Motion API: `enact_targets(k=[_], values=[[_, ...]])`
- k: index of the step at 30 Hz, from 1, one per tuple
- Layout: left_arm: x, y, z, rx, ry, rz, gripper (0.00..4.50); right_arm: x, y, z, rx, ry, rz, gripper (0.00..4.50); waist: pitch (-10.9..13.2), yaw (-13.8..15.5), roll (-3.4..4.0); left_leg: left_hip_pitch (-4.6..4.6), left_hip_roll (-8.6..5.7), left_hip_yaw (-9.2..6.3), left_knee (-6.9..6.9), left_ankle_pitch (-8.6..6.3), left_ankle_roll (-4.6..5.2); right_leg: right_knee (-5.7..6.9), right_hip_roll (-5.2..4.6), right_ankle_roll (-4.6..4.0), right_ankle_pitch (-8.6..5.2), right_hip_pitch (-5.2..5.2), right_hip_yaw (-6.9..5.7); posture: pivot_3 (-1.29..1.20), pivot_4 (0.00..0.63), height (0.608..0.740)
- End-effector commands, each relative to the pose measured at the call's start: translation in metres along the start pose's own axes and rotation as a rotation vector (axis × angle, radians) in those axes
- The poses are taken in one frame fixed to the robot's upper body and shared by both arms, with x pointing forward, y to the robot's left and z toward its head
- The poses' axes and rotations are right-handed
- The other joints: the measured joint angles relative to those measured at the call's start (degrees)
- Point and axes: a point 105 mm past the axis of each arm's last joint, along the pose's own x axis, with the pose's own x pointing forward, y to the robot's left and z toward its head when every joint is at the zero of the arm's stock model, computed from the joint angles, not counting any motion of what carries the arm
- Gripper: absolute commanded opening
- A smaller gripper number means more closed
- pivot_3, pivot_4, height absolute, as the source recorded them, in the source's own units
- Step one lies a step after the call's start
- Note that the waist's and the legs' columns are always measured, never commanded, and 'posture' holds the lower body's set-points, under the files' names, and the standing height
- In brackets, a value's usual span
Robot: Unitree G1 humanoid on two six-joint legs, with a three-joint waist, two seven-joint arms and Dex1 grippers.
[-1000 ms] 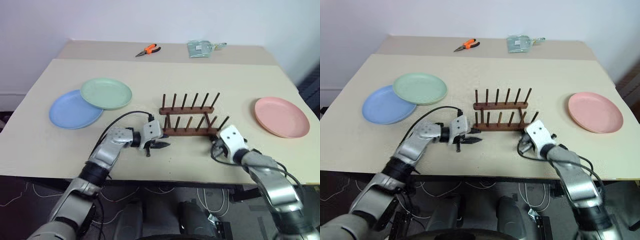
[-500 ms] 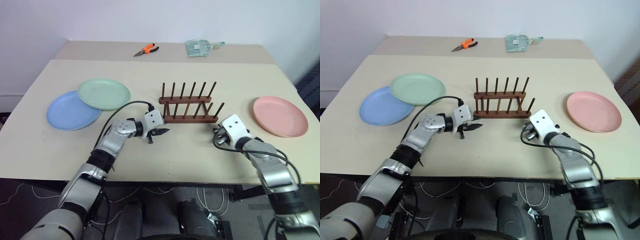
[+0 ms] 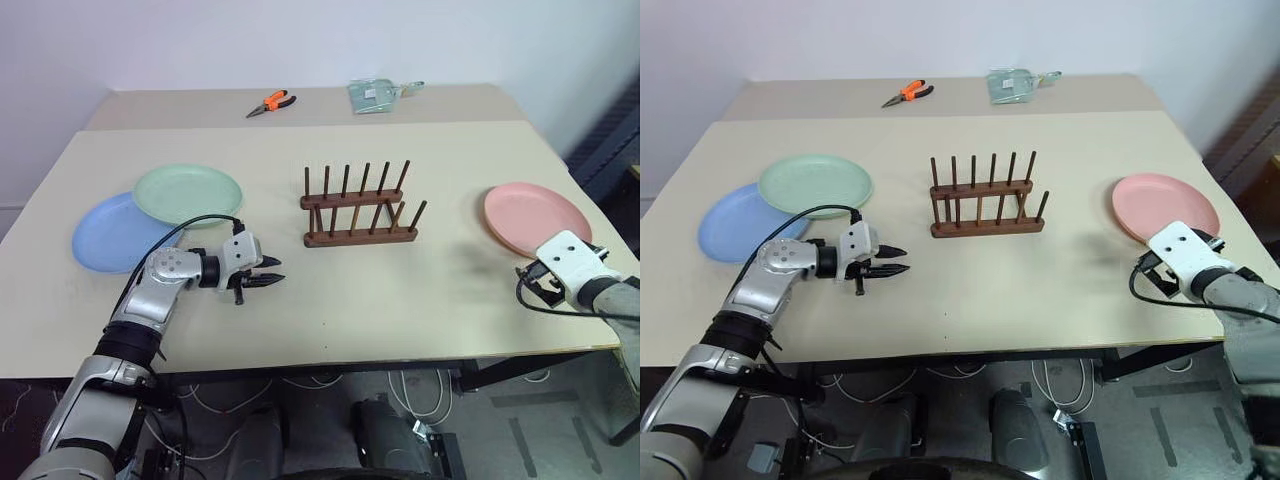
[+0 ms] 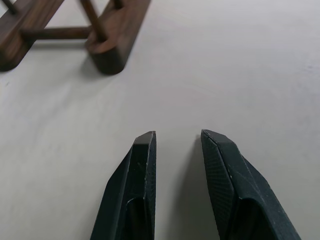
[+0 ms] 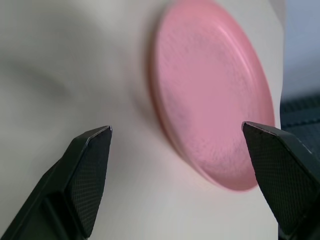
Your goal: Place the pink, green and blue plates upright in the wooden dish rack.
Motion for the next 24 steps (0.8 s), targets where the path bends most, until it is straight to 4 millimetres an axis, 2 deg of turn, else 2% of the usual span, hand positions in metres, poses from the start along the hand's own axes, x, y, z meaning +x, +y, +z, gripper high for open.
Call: enact_targets(k=[1,2,5,11,12,15,17,19,20,22,24], values=[[-0.005,0.004,0.008,-0.082,-0.049,0.007,1.39,0.017,-0.011,0.003,-0.015,-0.025,-0.041,4.23,0.03,0.17,0.02,-0.04,0.0,0.0,-0.01,0.0,0.0,0.02,0.0,0.0,0.0,-0.04,0.0,0.0,0.15,0.732],[-0.004,0.002,0.017,-0.085,-0.082,-0.008,1.39,0.022,-0.011,0.002,-0.013,-0.025,-0.04,4.23,0.05,0.23,0.0,-0.13,0.0,-0.01,-0.01,0.0,0.01,0.02,0.01,0.01,0.0,-0.12,0.0,0.0,0.15,0.732],[0.0,-0.005,0.035,-0.074,-0.131,-0.049,1.39,0.034,-0.011,0.002,-0.004,-0.035,-0.029,3.39,0.19,0.54,0.0,-0.38,-0.03,0.0,0.02,0.01,0.01,-0.02,0.01,0.08,0.0,-0.27,0.0,0.0,0.15,0.732],[0.005,-0.021,0.052,-0.058,-0.165,-0.101,1.39,0.042,-0.007,0.005,-0.019,-0.056,-0.002,0.31,0.2,1.02,0.01,-0.42,-0.08,-0.02,0.03,0.0,0.03,-0.03,-0.01,0.13,-0.02,-0.25,0.0,0.0,0.15,0.732],[0.005,-0.022,0.054,-0.055,-0.168,-0.105,1.39,0.041,-0.007,0.008,-0.022,-0.068,-0.007,0.03,0.21,0.96,0.02,-0.41,-0.08,-0.02,0.03,0.0,0.03,-0.03,-0.01,0.13,-0.02,-0.24,0.0,0.0,0.15,0.732],[0.006,-0.025,0.058,-0.042,-0.183,-0.101,1.39,0.032,-0.018,0.02,-0.078,-0.121,-0.076,0.03,0.21,0.93,0.02,-0.4,-0.08,-0.04,0.05,0.0,0.03,-0.02,0.0,0.12,-0.02,-0.24,-0.01,0.0,0.15,0.732],[0.005,-0.025,0.063,-0.035,-0.203,-0.09,1.39,0.016,-0.028,0.047,-0.126,-0.221,-0.12,0.03,0.25,0.97,0.09,-0.4,-0.08,-0.03,0.04,0.0,0.03,-0.01,0.0,0.12,-0.03,-0.24,0.0,0.0,0.15,0.732],[0.003,-0.023,0.066,-0.045,-0.216,-0.073,1.39,-0.003,-0.033,0.079,-0.089,-0.346,-0.134,0.03,0.3,0.91,0.16,-0.41,-0.08,-0.03,0.04,0.0,0.03,-0.01,-0.01,0.13,-0.03,-0.25,0.0,0.0,0.15,0.732],[0.002,-0.021,0.066,-0.05,-0.218,-0.065,1.39,-0.018,-0.034,0.105,-0.014,-0.454,-0.126,0.03,0.33,0.8,0.21,-0.41,-0.08,-0.03,0.04,0.0,0.03,0.0,-0.01,0.13,-0.03,-0.27,0.0,0.0,0.15,0.732],[0.001,-0.019,0.065,-0.053,-0.216,-0.056,1.39,-0.044,-0.035,0.142,0.131,-0.623,-0.09,0.03,0.34,0.4,0.22,-0.4,-0.05,-0.04,0.04,0.0,0.03,0.05,0.01,0.14,-0.02,-0.28,0.0,0.0,0.15,0.732],[0.001,-0.018,0.062,-0.054,-0.205,-0.049,1.39,-0.065,-0.035,0.167,0.282,-0.749,-0.034,0.03,0.35,0.25,0.2,-0.37,0.0,-0.09,0.04,0.0,0.03,0.08,0.08,0.14,-0.02,-0.26,-0.01,0.0,0.15,0.732]])
